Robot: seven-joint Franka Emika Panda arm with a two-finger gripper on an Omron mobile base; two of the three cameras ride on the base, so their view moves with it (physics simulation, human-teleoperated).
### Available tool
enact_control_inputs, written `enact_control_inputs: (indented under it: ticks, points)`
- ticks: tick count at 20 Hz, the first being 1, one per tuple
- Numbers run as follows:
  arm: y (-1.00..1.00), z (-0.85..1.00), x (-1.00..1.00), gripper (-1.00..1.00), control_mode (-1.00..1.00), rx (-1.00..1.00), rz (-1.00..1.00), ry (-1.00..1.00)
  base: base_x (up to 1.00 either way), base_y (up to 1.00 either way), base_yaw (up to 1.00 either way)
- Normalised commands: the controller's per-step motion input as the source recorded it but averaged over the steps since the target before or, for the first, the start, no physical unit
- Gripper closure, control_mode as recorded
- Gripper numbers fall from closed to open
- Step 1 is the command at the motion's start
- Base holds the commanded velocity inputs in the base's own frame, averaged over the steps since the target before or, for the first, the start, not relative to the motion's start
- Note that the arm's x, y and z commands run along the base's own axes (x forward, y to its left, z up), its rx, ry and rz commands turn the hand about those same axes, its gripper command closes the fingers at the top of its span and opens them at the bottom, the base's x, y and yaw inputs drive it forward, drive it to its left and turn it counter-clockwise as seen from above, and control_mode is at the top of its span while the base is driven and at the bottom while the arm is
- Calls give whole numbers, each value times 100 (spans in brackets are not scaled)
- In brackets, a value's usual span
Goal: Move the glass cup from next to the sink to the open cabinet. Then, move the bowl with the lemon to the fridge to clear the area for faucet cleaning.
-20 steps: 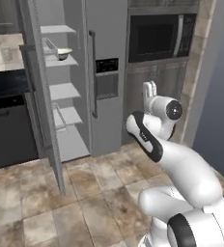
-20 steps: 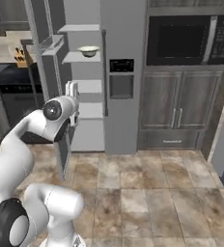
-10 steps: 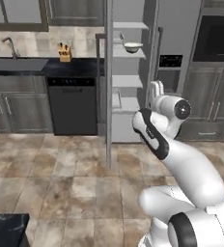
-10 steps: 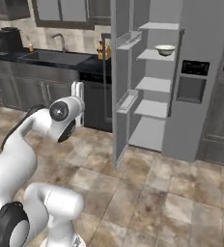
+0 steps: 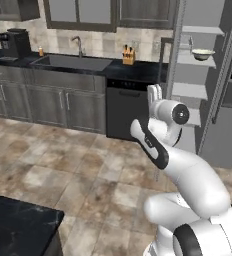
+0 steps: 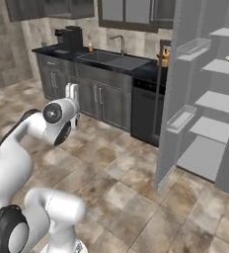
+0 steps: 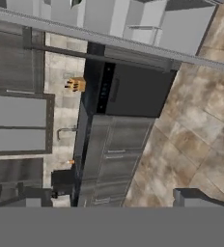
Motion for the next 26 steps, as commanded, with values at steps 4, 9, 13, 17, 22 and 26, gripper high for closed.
enact_control_inputs:
  ticks: [4, 9, 13, 17, 22, 26]
  points:
    - [0, 0, 0, -100, 100, 0, 0, 0, 100, -12, 0]
    - [0, 0, 0, -100, 100, 0, 0, 0, 100, 5, -3]
    - [0, 0, 0, -100, 100, 0, 0, 0, 100, 26, 2]
    - [0, 0, 0, -100, 100, 0, 0, 0, 100, 42, 2]
    - [0, 0, 0, -100, 100, 0, 0, 0, 100, 64, 0]
    - [0, 0, 0, -100, 100, 0, 0, 0, 100, 95, -5]
